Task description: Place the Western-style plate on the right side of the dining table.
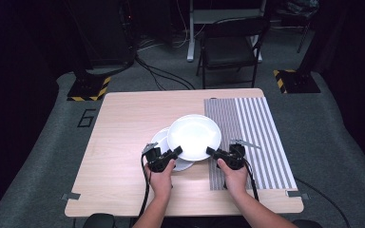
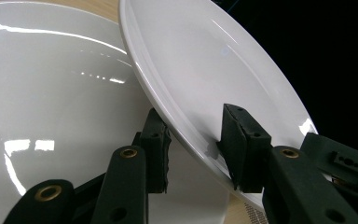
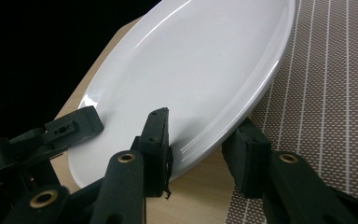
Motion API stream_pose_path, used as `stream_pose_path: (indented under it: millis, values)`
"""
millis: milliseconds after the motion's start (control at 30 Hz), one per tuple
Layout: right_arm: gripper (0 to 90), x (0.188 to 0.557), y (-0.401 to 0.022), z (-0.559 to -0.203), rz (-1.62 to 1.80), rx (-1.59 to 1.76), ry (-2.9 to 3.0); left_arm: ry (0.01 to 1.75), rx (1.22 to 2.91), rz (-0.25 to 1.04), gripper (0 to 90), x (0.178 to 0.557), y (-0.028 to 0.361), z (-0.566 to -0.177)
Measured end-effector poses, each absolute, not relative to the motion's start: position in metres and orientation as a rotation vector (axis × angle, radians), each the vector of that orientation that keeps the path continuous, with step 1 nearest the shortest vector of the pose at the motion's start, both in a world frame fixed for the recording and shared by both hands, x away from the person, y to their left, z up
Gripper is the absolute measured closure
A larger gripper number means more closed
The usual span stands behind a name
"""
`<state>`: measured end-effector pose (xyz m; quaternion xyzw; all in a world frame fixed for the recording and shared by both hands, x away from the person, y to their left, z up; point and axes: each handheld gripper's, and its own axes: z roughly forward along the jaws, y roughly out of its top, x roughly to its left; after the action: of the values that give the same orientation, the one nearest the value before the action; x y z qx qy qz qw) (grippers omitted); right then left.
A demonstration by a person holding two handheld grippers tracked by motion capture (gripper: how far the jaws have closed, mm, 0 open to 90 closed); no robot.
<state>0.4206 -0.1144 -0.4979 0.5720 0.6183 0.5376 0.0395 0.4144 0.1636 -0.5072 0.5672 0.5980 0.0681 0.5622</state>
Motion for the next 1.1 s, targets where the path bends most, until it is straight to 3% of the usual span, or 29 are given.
stream_pose_path:
  millis: [1100]
  values:
    - [57.9, 0.416, -0.131, -0.484, 1.643, 1.687, 1.831, 1.355, 1.39, 0.157, 60.3, 0.421, 0.143, -0.49]
